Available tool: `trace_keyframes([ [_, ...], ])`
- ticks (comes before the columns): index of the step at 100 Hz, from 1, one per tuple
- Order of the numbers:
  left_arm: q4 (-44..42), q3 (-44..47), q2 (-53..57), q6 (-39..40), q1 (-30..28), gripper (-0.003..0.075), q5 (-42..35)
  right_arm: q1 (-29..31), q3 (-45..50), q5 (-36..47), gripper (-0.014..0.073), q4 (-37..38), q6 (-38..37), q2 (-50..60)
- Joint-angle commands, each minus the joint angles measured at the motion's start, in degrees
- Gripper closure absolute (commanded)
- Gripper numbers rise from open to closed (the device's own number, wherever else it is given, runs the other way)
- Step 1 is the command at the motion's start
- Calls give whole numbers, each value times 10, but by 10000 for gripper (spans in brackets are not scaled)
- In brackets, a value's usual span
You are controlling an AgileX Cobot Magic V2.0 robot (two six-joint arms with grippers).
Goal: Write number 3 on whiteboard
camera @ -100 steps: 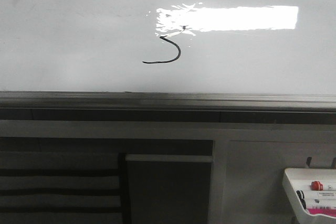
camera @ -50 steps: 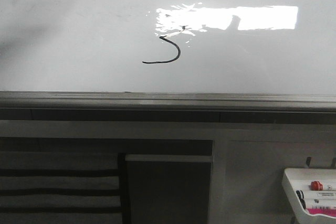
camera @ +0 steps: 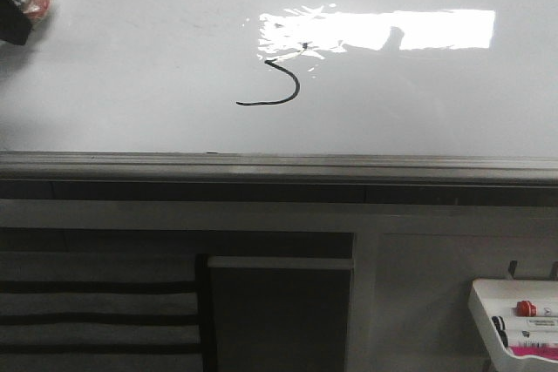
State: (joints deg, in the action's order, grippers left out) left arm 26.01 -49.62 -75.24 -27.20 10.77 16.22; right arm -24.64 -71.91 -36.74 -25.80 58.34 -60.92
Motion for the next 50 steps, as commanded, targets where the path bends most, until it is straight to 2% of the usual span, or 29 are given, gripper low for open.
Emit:
trace_keyframes([
  [1,12,-14,9,6,-3,701,-56,5,-18,30,361,-14,-1,7],
  [19,14,-14,6,6,-3,701,-85,5,-18,26,361,-14,-1,7],
  [50,47,-14,-19,6,-3,677,-88,5,-17,26,361,-14,-1,7],
])
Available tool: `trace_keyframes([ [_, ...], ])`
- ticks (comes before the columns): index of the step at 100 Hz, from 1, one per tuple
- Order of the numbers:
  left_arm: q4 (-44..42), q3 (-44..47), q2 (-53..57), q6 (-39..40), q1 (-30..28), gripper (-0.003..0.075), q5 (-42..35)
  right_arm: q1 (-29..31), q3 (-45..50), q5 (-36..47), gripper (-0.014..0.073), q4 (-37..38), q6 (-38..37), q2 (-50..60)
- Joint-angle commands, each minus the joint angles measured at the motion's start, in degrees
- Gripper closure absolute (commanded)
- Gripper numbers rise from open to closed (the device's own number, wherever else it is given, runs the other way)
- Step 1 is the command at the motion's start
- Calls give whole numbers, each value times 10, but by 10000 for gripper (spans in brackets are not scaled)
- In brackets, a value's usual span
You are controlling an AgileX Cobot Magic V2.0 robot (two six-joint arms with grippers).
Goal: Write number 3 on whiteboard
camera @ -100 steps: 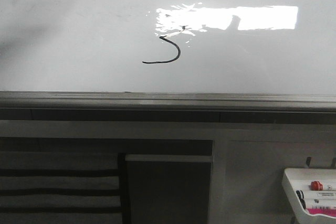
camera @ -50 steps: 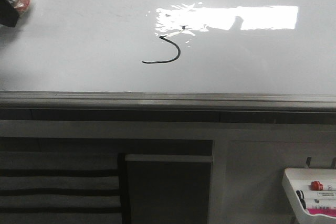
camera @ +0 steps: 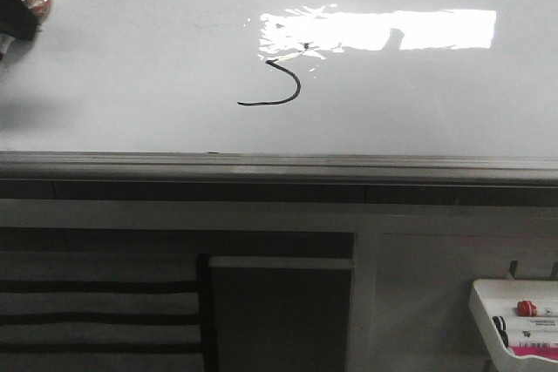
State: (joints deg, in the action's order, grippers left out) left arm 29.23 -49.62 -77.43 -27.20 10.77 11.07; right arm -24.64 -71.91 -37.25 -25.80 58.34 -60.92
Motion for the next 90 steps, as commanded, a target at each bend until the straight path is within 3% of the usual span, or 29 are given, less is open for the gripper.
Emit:
trace_keyframes([
  [1,15,-14,3,6,-3,675,-37,5,-17,30,361,-14,-1,7],
  [15,-17,-14,4,6,-3,603,-33,5,-17,27,361,-14,-1,7],
  [42,-26,-15,4,6,-3,341,-20,5,-17,27,361,-14,-1,6],
  [71,-26,-15,32,6,-3,262,-2,7,-17,4,361,-11,-13,12],
  [82,-26,-15,97,6,-3,262,43,22,-17,-35,361,14,-111,34],
  [90,-28,-15,156,6,-3,262,93,51,-17,-63,364,57,-272,53],
])
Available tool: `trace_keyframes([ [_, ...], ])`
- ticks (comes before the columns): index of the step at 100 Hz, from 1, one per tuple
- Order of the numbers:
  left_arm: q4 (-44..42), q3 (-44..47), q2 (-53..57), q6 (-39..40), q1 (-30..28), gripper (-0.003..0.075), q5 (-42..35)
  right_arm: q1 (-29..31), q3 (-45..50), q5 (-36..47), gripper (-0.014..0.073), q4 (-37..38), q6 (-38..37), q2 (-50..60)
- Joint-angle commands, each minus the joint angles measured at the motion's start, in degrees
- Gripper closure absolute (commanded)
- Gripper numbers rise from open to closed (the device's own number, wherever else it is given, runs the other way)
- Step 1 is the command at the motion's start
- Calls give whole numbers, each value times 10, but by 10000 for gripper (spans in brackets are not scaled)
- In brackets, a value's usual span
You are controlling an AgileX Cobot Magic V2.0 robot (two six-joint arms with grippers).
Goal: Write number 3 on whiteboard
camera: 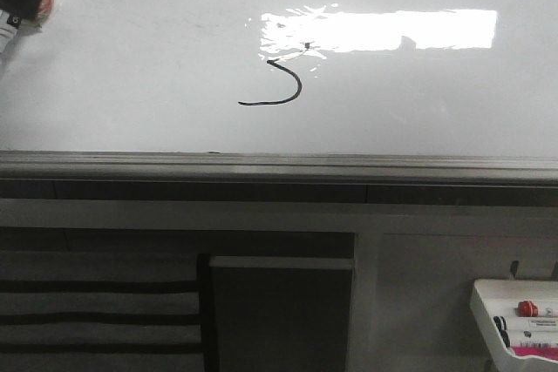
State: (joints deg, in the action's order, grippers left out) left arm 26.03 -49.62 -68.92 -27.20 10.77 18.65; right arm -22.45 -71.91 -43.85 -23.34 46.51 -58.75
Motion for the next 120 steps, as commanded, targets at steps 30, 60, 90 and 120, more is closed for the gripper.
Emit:
trace_keyframes([
  [30,-39,26,293,16,-3,262,137,125,107,-21,365,123,-363,168],
  [60,-21,223,433,53,-3,270,-55,127,321,146,669,123,-371,354],
  [90,-16,291,441,53,-3,270,-110,127,412,190,669,123,-371,401],
  [120,-55,333,479,49,-15,318,-153,127,427,187,669,123,-371,401],
])
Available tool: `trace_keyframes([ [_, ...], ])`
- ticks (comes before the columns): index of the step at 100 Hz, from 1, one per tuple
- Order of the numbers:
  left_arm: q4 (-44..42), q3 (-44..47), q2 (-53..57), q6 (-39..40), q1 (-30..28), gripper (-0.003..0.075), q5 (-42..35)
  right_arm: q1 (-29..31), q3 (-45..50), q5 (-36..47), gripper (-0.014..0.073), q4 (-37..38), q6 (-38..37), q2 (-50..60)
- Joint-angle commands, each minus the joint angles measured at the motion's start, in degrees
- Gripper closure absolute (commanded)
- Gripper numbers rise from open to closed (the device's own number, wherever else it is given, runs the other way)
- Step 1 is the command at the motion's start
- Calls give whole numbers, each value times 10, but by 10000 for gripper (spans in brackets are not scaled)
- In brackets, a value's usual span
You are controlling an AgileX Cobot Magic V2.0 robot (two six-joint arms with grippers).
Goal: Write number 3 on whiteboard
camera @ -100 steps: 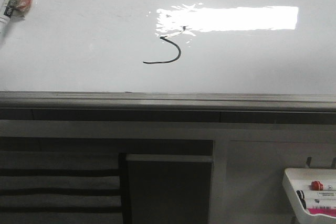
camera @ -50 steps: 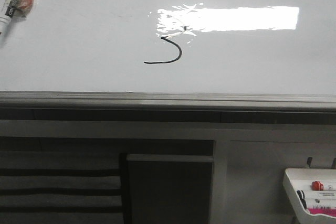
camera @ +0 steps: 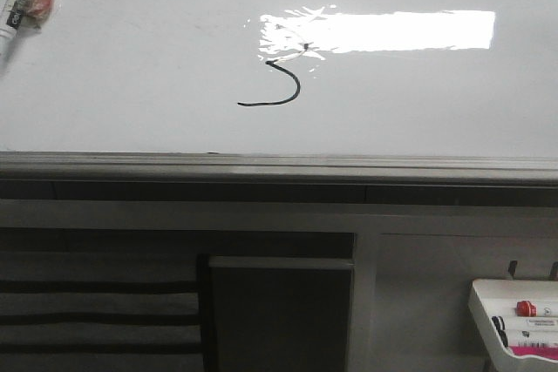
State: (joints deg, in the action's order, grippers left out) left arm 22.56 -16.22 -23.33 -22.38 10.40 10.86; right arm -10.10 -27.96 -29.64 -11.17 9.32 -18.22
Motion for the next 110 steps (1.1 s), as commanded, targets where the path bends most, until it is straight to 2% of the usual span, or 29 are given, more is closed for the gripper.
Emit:
trace_keyframes([
  [1,-21,1,27,0,-15,323,-75,4,-13,45,669,1,1,-4],
  [12,-22,37,98,0,-48,426,-92,4,-13,45,669,1,1,-4],
  [28,-21,96,193,0,-91,668,-94,4,-13,45,669,1,1,-4],
  [35,-20,107,214,0,-102,738,-93,4,-13,45,669,1,1,-4],
  [48,-17,121,221,5,-107,739,-90,4,-13,45,669,1,1,-4],
  [54,-44,125,226,29,-100,739,-87,4,-13,45,669,1,1,-4],
  [65,-159,136,239,139,-78,739,-93,4,-13,45,669,1,1,-4],
  [74,-208,152,248,199,-67,739,-104,4,-13,45,669,1,1,-4],
  [93,-256,167,255,202,-64,739,-117,4,-13,45,669,1,1,-4],
  [110,-234,167,255,202,-64,739,-124,4,-13,45,669,1,1,-4],
])
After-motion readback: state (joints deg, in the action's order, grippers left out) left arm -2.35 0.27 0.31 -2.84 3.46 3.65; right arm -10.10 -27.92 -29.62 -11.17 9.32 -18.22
